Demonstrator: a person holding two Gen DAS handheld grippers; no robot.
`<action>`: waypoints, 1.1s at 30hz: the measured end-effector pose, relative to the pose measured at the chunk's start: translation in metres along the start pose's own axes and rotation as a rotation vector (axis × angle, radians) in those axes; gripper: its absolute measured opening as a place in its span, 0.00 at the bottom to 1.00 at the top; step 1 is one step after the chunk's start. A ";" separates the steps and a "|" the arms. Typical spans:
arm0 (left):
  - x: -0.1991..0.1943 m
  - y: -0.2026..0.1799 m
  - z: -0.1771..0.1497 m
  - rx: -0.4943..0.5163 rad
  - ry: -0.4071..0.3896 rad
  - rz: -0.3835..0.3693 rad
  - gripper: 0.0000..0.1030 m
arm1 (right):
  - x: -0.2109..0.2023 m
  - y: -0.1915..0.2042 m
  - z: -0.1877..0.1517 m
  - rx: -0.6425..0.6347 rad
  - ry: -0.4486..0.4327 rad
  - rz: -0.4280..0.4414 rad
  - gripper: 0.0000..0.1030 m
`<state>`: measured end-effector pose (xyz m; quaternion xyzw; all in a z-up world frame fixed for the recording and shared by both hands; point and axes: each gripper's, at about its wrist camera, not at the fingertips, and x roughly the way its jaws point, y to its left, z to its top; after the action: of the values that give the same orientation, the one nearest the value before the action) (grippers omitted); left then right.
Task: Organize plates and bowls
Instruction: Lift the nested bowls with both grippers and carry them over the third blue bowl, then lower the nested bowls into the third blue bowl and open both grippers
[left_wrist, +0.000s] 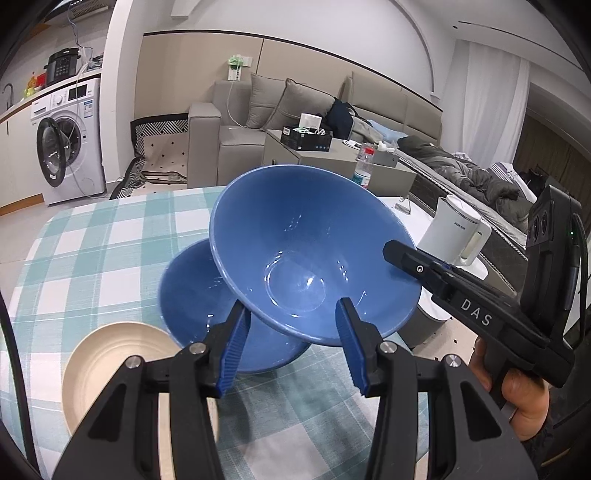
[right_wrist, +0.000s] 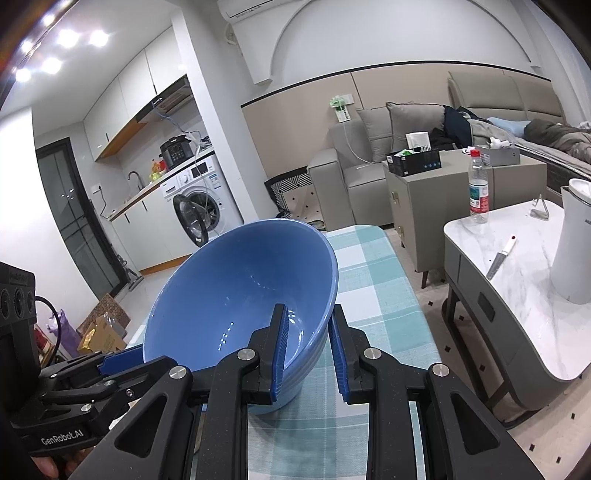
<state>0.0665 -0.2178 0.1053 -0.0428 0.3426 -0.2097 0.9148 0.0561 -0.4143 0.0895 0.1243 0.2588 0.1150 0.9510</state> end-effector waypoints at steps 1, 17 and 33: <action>0.000 0.002 0.000 -0.003 -0.003 0.003 0.46 | 0.000 0.001 0.000 0.000 -0.002 0.004 0.23; 0.000 0.021 -0.006 -0.023 -0.019 0.077 0.45 | 0.027 0.014 -0.009 -0.022 0.033 0.035 0.24; 0.016 0.035 -0.013 -0.020 -0.020 0.175 0.45 | 0.051 0.028 -0.019 -0.071 0.079 0.020 0.26</action>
<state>0.0815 -0.1914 0.0777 -0.0242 0.3380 -0.1252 0.9325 0.0845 -0.3698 0.0584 0.0882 0.2907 0.1384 0.9426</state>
